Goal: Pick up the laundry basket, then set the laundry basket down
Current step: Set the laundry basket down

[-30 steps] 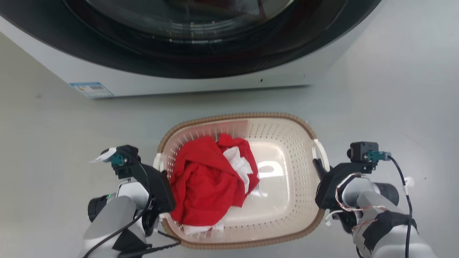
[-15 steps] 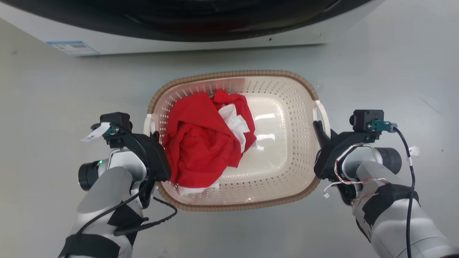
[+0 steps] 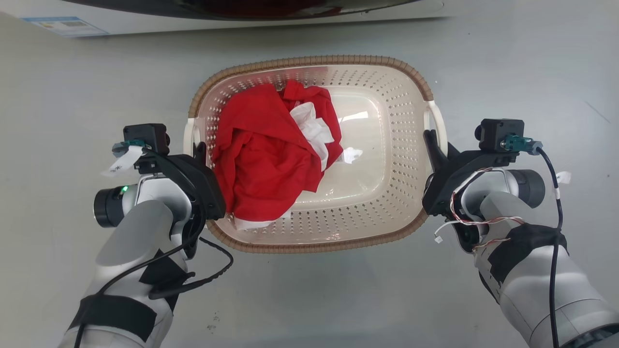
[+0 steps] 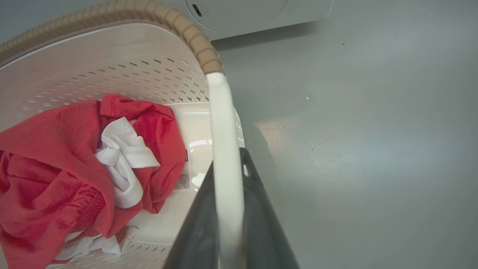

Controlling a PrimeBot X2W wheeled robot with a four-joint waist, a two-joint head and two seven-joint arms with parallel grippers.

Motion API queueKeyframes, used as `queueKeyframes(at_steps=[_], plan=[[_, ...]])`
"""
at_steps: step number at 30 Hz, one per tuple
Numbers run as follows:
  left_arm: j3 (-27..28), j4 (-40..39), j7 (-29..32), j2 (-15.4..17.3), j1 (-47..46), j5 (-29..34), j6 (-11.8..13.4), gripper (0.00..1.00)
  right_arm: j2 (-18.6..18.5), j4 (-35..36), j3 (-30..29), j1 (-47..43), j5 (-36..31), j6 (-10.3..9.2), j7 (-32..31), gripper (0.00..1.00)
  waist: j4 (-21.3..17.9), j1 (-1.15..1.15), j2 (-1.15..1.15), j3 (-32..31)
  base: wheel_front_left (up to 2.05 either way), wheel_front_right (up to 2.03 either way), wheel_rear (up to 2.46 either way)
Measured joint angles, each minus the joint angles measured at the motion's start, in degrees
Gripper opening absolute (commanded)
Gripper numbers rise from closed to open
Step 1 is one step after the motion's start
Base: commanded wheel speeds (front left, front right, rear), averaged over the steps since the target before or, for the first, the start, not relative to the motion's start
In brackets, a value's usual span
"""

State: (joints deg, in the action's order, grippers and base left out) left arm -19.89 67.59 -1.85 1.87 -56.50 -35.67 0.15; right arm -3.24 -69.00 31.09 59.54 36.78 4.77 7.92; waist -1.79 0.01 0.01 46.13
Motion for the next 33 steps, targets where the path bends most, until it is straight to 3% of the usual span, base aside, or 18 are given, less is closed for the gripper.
queueKeyframes(at_steps=[33], plan=[[-0.65, 2.79, -2.61, -0.53, -1.89, 0.04, -1.45, 0.00, 0.32, -2.30, -0.34, 1.08, 0.55, 0.11, 1.08, 0.00, 0.05, -0.01, -0.02, 4.40, 0.00, 0.00, 0.00]])
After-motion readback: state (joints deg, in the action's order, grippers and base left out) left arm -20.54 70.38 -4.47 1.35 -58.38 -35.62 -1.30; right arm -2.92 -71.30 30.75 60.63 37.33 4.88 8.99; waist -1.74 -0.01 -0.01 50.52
